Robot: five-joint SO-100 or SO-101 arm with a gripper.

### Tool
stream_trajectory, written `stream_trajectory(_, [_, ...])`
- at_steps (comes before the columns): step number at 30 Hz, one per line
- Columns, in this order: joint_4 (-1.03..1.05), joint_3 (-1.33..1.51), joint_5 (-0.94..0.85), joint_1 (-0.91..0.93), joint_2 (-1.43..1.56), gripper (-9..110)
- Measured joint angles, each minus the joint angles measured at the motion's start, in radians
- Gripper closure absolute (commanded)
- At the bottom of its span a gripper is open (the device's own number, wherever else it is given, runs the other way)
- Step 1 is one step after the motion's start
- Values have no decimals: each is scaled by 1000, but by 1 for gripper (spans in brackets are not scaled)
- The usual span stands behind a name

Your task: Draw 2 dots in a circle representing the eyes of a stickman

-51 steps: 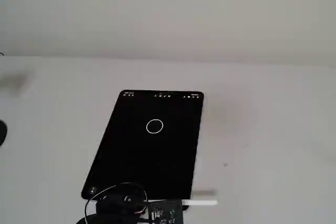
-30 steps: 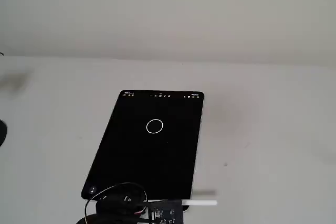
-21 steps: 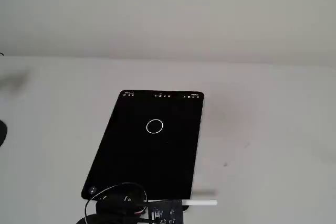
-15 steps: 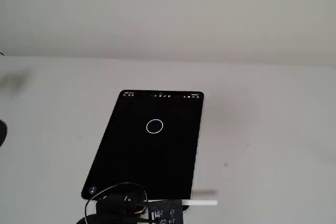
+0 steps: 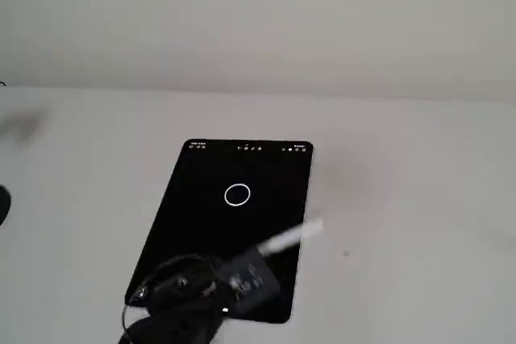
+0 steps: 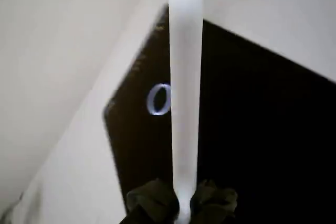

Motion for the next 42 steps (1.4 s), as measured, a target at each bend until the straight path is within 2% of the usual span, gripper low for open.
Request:
stream_trajectory(5, [-494,0,-319,-78,-356,102])
stream_trajectory(8, [-811,-21,-425,-87,-658,102])
stream_trajectory(12, [-1247,-230,-543,-86,-1183,102])
stream_trajectory(15, [-1434,-403,-586,-75,-1531,102])
stream_trajectory(20, [-1523,-604,-626,-67,-1832,102])
stream_trajectory(26, [-1540,-781,-646,-63,-2026,102])
stream_trajectory(42, [-1511,-1032,-655,-57,-2218,102])
